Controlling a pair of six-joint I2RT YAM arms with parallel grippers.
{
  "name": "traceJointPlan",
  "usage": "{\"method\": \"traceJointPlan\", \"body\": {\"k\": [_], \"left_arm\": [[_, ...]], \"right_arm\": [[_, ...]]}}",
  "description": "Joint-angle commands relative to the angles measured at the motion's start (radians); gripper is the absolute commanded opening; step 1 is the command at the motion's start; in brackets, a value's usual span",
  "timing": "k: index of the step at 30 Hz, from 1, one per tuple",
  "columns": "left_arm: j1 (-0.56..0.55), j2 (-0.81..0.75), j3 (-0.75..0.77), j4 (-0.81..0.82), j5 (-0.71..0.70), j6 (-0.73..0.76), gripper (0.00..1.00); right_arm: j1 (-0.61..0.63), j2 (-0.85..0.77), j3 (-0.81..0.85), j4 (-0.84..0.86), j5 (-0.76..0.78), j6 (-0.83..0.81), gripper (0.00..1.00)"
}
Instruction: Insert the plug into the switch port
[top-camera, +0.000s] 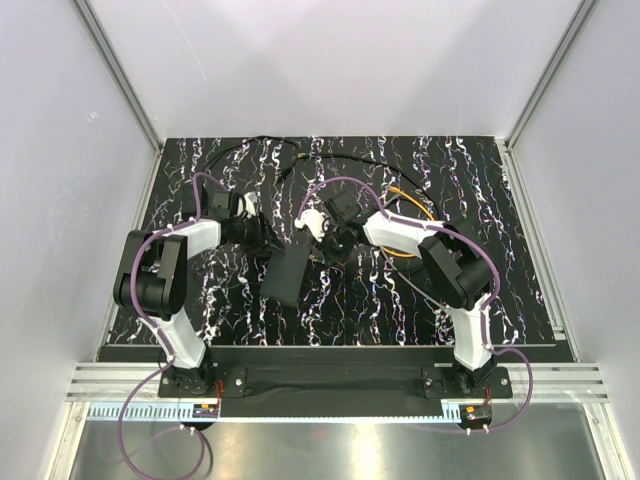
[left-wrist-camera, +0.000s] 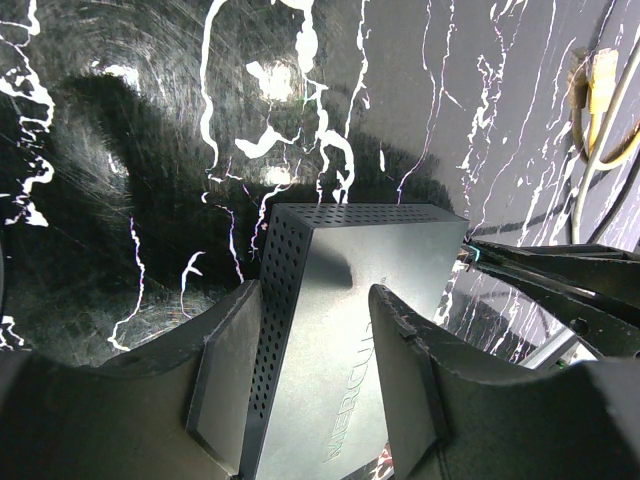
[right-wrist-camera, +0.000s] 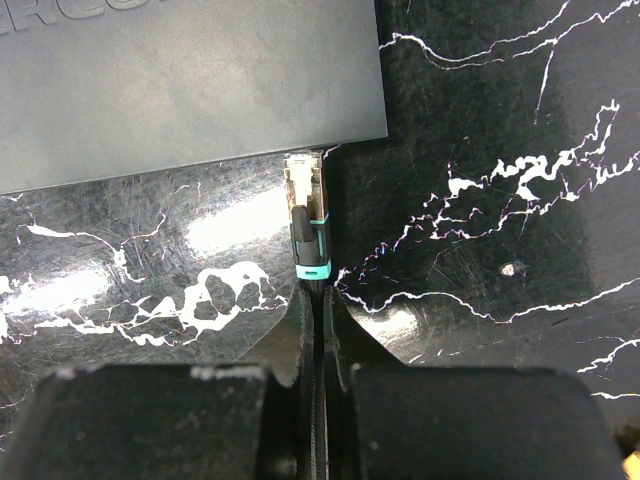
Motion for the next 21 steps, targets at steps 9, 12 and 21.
{"method": "traceJointPlan", "body": {"k": [9, 12, 21], "left_arm": [[-0.018, 0.008, 0.019, 0.012, 0.019, 0.01, 0.51], [-0.018, 0.008, 0.017, 0.014, 0.019, 0.008, 0.51], [-0.018, 0.016, 0.025, 0.006, 0.022, 0.01, 0.51]], "right_arm": [[0.005, 0.011, -0.023, 0.017, -0.022, 0.013, 0.0], [0.002, 0.005, -0.043, 0.022, -0.023, 0.019, 0.0], [-0.012, -0.003, -0.049, 0.013, -0.043, 0.051, 0.0]]}}
